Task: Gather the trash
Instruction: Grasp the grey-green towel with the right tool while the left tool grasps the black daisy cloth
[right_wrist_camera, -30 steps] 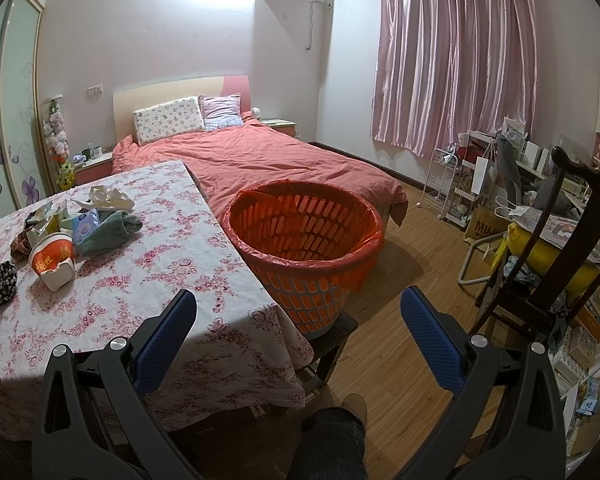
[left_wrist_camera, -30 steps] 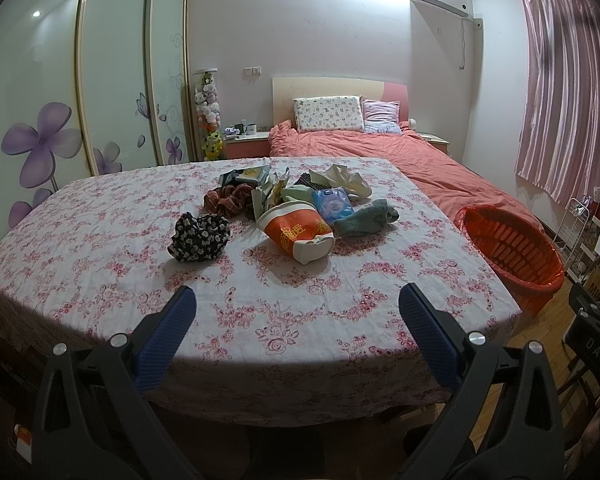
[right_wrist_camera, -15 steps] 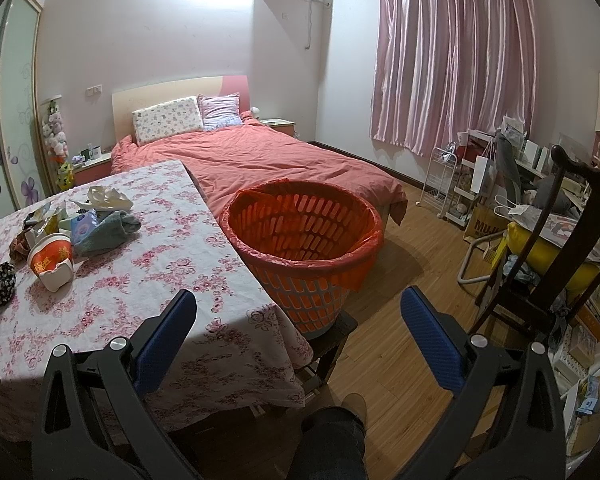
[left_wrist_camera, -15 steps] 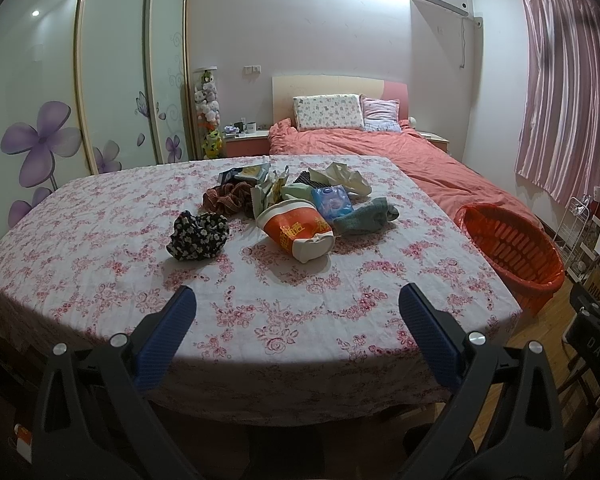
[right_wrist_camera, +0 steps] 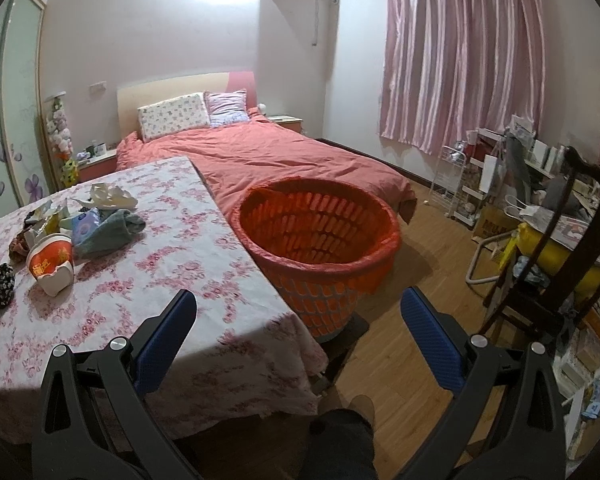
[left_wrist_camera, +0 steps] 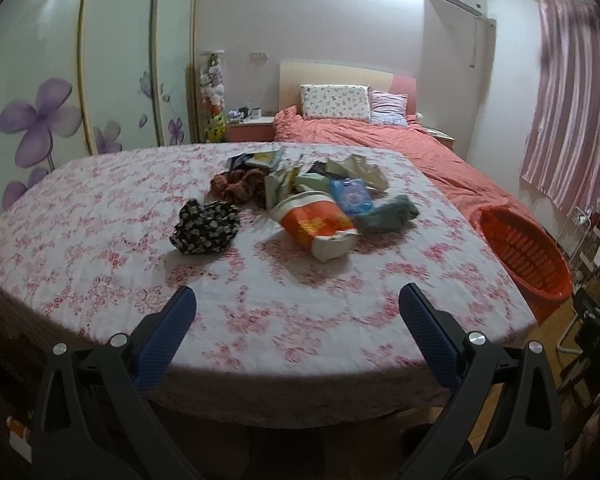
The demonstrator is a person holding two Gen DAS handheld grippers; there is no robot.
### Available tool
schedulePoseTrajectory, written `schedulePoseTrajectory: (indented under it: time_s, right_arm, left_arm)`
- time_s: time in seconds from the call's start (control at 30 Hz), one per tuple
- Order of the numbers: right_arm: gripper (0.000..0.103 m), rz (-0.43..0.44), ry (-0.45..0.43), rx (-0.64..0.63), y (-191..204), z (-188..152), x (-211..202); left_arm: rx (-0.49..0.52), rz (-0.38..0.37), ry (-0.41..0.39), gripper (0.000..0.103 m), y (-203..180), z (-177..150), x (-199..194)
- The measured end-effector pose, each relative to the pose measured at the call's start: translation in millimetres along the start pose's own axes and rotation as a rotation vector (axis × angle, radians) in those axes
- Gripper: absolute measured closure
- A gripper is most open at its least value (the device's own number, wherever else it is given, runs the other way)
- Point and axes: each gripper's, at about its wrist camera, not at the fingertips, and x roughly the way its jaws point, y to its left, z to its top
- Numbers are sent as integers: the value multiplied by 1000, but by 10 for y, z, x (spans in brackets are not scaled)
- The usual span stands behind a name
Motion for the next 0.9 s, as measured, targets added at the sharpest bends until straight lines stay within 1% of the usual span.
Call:
schedulePoseTrajectory:
  time_s: [0.1,0.17,0.23,0.33,0.47,0.6,0.73,0.77,0.9]
  right_arm:
    - [2,25,-5,-19,130,40,82]
    - [2,46,-1,-31,236,86,146]
    - [2,82,7,-39,345,137,216]
    - [2,138,19,-44,498,205,310]
    - [2,214,31,-62,799,326,454]
    - [3,275,60,-96,1110,440,615]
    - [10,327,113,-114,1376,522,829]
    - [13,342,133,-111,1433,539,893]
    - [18,375,199,-75,1592,587,1158]
  left_arm:
    - [-33,16,0,4,223,85,138]
    - [-55,41,-4,4,391,151,246]
    - [-72,59,0,4,539,227,362]
    - [-89,88,29,4,770,329,594]
    - [-90,94,71,4,926,422,876]
    - [-87,51,109,6,1008,471,1136]
    - [-68,37,154,14,985,489,1358]
    - [-70,29,169,17,991,497,1421]
    - [-76,6,210,23,1007,520,1604]
